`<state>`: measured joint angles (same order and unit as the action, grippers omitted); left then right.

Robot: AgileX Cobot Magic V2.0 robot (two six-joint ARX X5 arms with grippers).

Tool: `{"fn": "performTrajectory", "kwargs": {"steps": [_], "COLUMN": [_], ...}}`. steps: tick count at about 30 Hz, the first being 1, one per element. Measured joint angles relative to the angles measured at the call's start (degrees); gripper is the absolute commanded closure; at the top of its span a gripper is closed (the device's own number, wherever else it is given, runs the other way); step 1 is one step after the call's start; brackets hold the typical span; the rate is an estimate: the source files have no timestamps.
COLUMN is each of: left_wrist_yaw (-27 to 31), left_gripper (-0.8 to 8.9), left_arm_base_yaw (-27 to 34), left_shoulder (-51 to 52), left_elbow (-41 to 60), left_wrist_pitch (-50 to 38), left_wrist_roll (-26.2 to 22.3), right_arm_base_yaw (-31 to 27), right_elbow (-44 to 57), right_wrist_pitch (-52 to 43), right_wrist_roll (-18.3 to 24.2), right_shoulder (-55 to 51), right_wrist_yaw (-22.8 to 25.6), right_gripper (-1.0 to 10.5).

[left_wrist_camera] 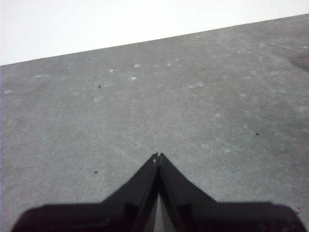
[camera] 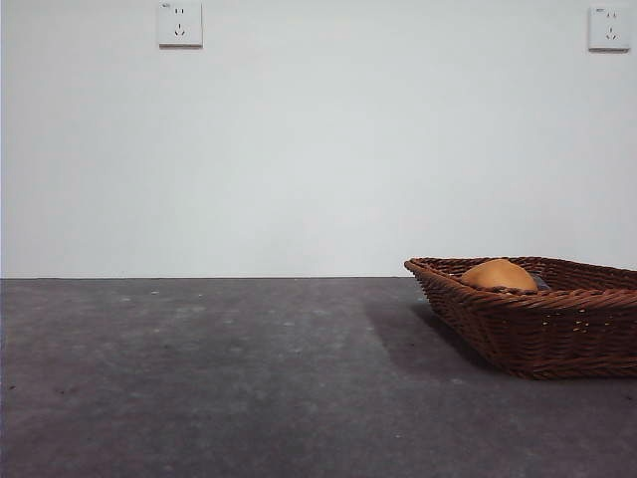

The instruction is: Help me put the vegetables on the table into the basket

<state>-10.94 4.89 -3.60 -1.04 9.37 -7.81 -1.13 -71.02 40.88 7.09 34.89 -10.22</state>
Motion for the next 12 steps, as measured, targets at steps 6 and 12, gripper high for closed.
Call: {"fn": "performTrajectory", "kwargs": {"steps": [6, 12], "left_wrist_yaw": [0.00, 0.00], "left_gripper": [8.17, 8.17], "left_arm_base_yaw": [0.00, 0.00], "left_shoulder": [0.00, 0.00], "left_elbow": [0.00, 0.00], "left_wrist_pitch": [0.00, 0.00], "left_wrist_roll": [0.02, 0.00], "right_arm_base_yaw": [0.00, 0.00], "right_elbow": [16.50, 34.95], "right_wrist_pitch": [-8.31, -18.05], "right_wrist_roll": [-0.33, -0.46], "right_shoulder": [-10.99, -20.11], "right_wrist_yaw": [4.46, 4.46], "right_gripper": [9.5, 9.5]}}
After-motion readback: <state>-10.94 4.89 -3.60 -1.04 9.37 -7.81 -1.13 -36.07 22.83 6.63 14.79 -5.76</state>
